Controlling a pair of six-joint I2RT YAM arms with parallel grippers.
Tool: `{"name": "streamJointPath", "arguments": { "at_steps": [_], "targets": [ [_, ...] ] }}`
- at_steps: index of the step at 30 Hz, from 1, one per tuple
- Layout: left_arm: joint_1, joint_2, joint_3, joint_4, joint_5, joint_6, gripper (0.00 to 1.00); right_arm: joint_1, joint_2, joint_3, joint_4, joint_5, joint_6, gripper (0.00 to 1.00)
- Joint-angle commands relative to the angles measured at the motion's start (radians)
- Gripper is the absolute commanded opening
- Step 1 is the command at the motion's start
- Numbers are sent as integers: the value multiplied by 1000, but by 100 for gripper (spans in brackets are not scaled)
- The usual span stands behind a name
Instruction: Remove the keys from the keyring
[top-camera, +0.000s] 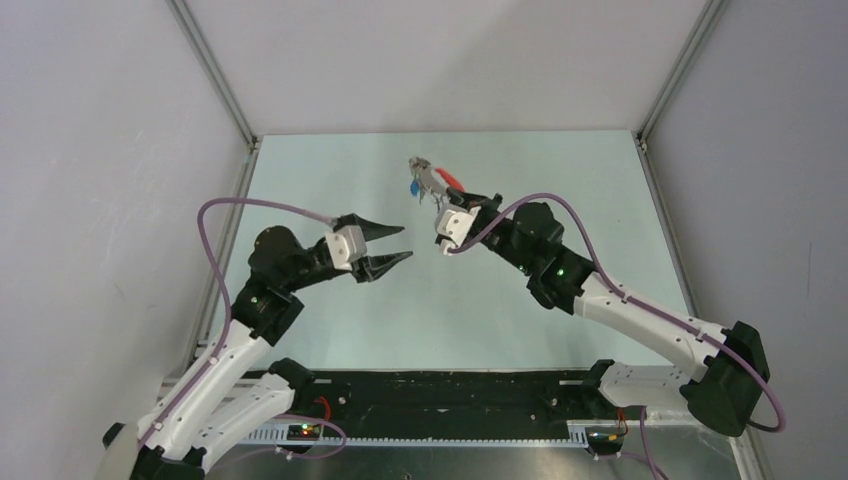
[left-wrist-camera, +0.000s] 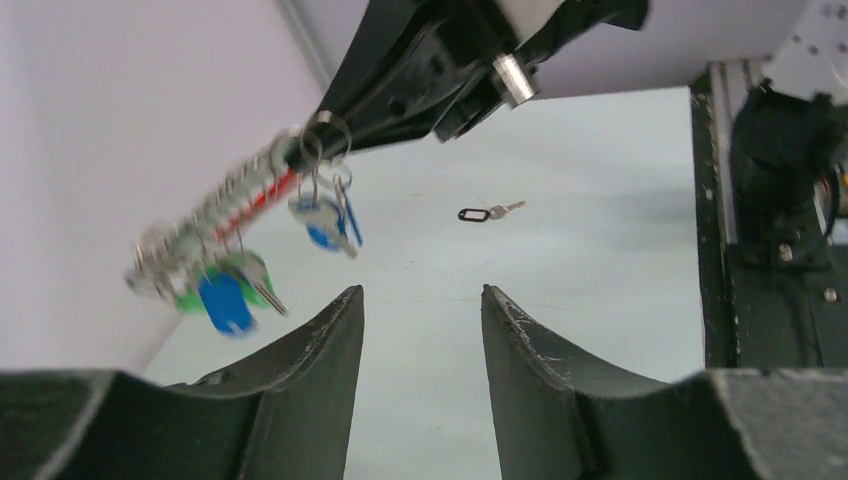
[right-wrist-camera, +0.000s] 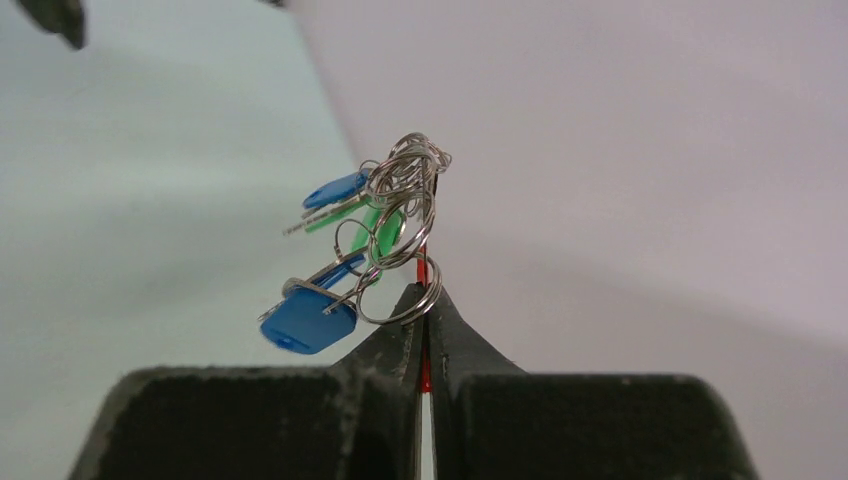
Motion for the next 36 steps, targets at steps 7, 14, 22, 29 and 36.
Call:
{"name": "streamJointPath", "arguments": {
  "at_steps": [7,14,22,29,36],
  "targets": [
    [-39,49,7,247,-208,-477,49,4,-52,77,307,58,-152,0],
    [-192,62,-78,461,-237,-334,49,17,-71,80,313,-16,-129,0],
    [-282,89,-128,583,-244,-144,50,38,-85,82,299,-37,-117,0],
    [-299,111,-114,621,-425,-103,54,57,-83,81,278,-22,-124,0],
    [-299,155,-84,628,-499,-119,55,59,-73,81,278,-17,-127,0]
  ]
}}
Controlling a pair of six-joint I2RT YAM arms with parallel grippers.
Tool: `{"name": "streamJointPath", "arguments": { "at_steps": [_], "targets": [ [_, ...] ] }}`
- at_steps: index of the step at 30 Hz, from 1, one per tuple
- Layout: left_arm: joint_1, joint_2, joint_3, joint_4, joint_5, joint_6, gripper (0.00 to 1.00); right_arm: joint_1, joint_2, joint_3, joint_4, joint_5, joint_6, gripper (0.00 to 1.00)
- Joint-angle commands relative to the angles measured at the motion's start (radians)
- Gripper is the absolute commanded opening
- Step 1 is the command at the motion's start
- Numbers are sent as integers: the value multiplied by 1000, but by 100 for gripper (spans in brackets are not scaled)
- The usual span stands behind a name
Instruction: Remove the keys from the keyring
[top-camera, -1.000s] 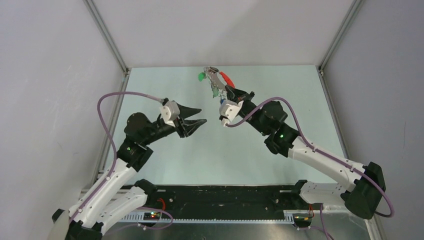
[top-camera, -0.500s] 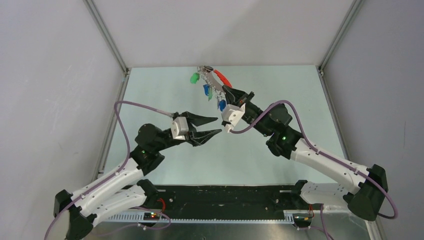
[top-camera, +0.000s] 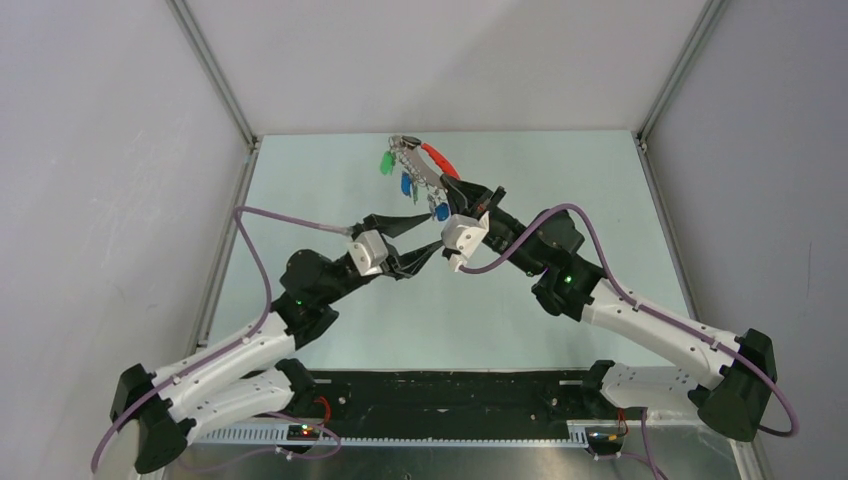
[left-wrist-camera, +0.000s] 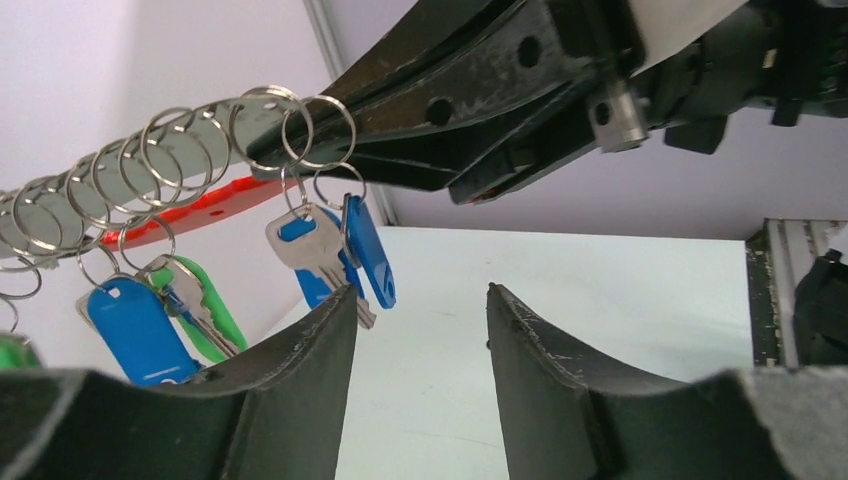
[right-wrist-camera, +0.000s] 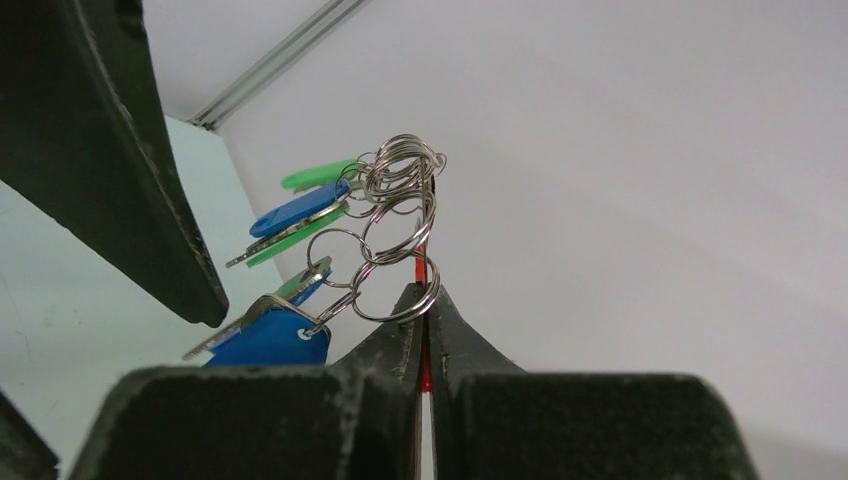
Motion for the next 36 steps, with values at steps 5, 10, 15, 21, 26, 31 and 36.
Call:
{"name": "streamJointPath", "arguments": {
  "at_steps": [5,10,15,21,26,31,36],
  "targets": [
    [-5,56,76,52,-80,22,54,5,-14,60,72,3,-9,0],
    [-6,86,107,56,-67,20,52,5,-13,60,74,1,-9,0],
    [-5,113,129,56,-59,12,34,6,-13,60,70,-5,-5,0],
    [-5,130,142,55,-73,-13,25,5,-11,60,60,11,-5,0],
    [-5,109,114,55,-109,-25,40,1,-12,60,62,21,-9,0],
    [-6,46,54,48,-176,-19,46,-7,-18,60,47,19,-8,0],
    [-5,-18,15,36,-171,-25,47,-12,-19,60,38,18,-4,0]
  ]
}}
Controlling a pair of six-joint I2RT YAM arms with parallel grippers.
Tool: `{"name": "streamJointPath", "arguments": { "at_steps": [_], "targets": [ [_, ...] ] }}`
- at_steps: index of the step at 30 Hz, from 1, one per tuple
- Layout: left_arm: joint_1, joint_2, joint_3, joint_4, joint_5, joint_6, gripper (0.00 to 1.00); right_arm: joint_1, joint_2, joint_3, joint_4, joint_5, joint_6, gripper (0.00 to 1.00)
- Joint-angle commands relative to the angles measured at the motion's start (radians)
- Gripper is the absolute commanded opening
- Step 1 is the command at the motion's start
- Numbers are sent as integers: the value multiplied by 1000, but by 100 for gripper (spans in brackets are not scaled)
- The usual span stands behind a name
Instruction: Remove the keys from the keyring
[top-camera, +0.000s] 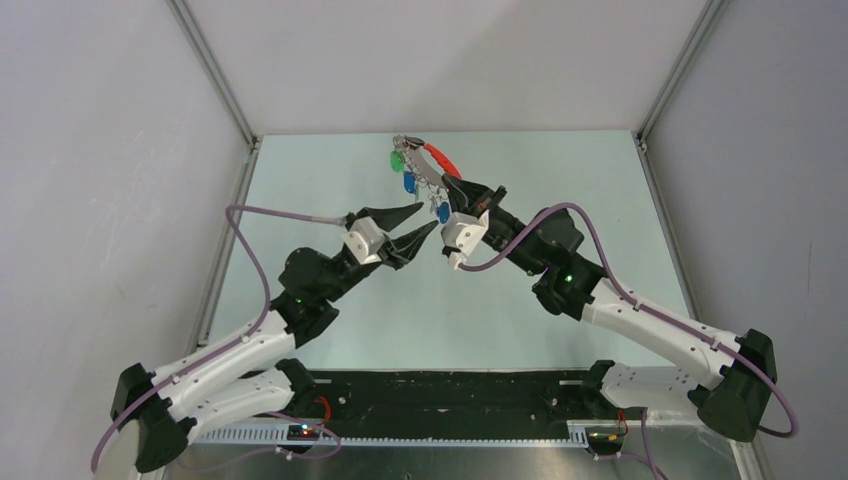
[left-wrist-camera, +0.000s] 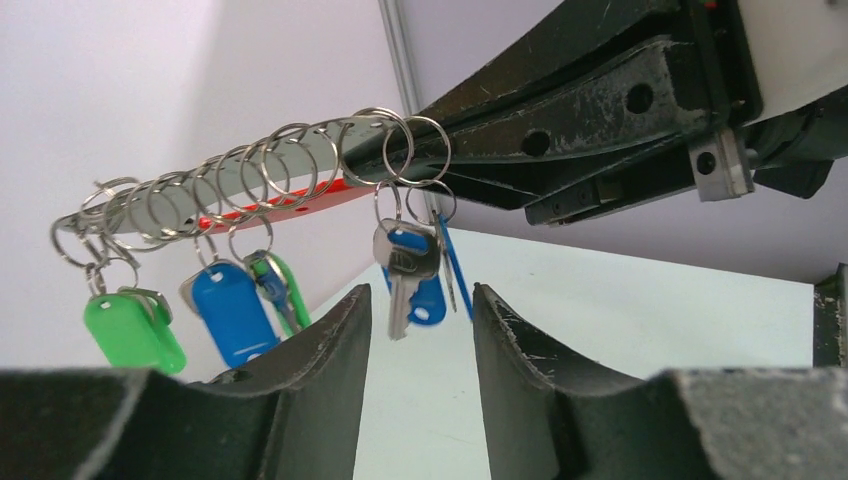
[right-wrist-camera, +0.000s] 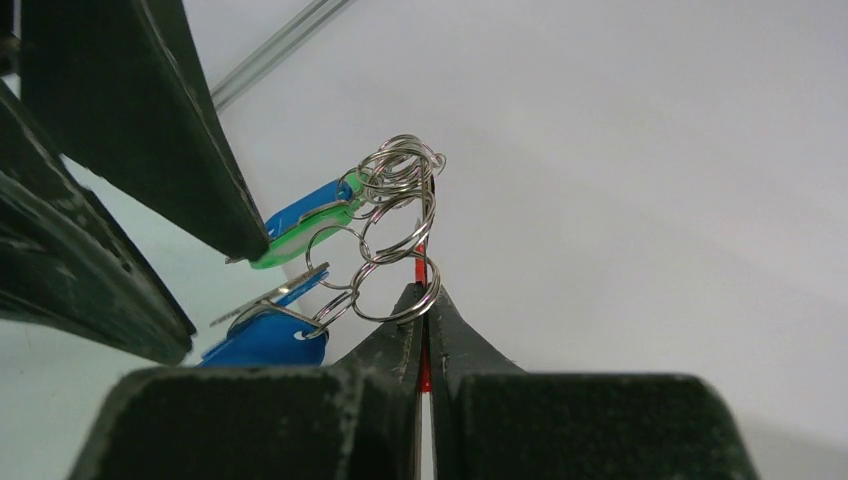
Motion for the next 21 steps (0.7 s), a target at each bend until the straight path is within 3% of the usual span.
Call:
{"name": "streamJointPath", "arguments": {
  "at_steps": [1,11,21],
  "targets": [
    [-4,-67,-23,23,-5,-14,48,-6,-19,57,59,8,-3,0],
    [-5,-72,18,19,232,33,55,-7,-1,57,69,-6,7,0],
    [-5,34,97,19,171,38,56,-7,-3,56,68,-17,9,0]
  ]
}}
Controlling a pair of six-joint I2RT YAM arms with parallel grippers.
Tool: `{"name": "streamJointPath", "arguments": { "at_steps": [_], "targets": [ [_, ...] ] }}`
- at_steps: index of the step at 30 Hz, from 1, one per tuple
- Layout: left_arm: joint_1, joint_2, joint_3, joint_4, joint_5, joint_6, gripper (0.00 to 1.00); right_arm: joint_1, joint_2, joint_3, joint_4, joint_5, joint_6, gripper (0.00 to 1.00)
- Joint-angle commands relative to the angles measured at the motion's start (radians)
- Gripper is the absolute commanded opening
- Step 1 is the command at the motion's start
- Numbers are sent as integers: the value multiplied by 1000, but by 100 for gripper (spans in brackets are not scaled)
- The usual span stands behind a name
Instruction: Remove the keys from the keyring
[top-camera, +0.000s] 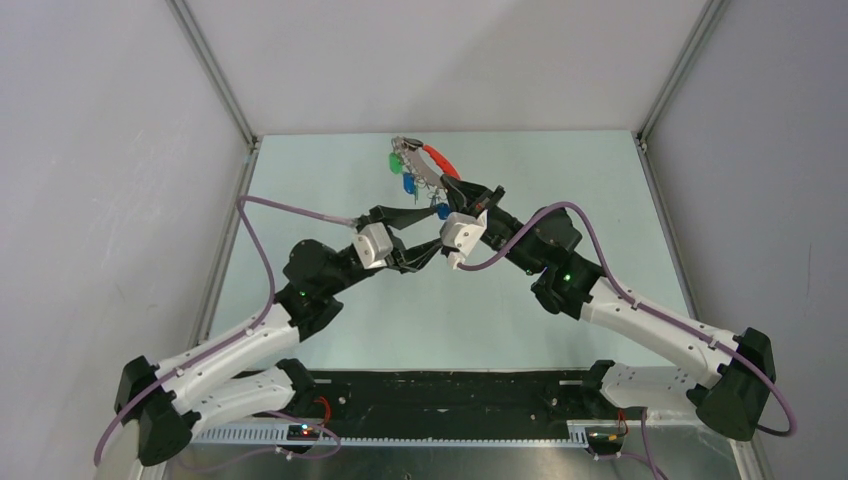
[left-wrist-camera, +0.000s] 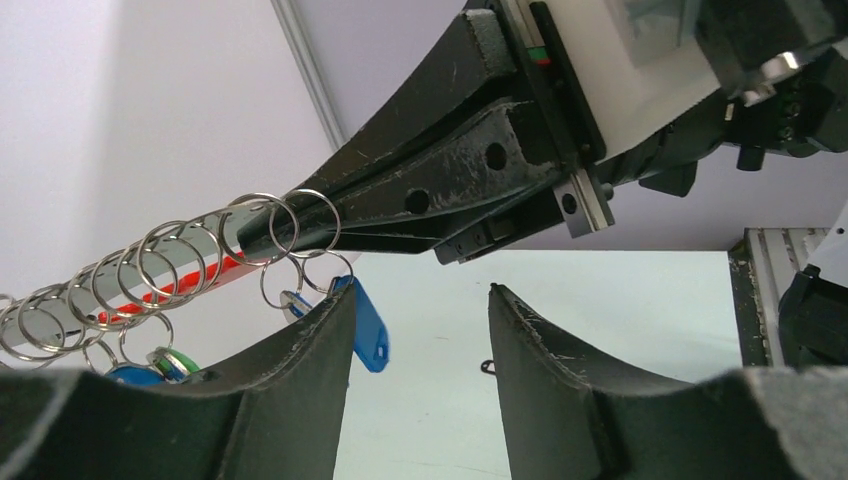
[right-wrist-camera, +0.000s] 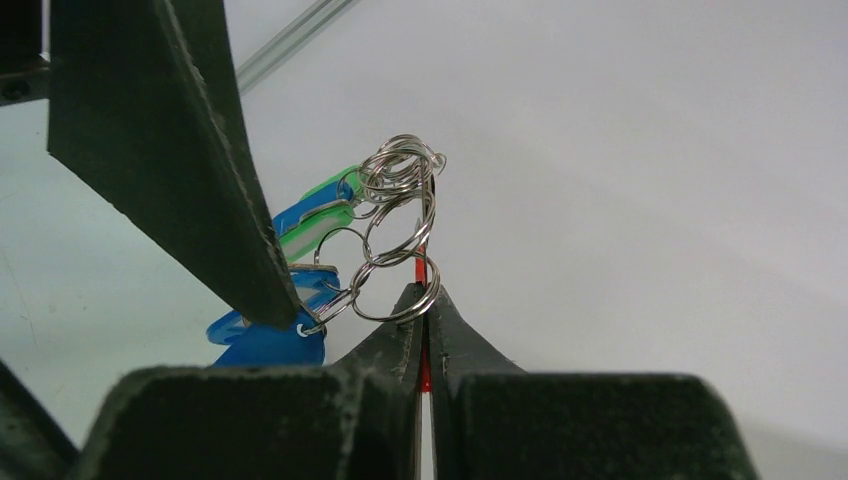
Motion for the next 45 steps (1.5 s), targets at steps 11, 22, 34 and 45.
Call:
{"name": "streamJointPath", "arguments": {
  "at_steps": [11,22,34,45],
  "targets": [
    [-3,36,77,29,-120,34,59,-2,-6,56,62,-11,8,0],
    [-3,37,69,29,-169,62,58,-5,-5,58,51,-10,7,0],
    [-3,89,104,0,-66,26,37,-9,-8,57,46,-12,8,0],
    [-3,114,133,-59,-128,26,30,-12,-26,56,32,-14,14,0]
  ]
}}
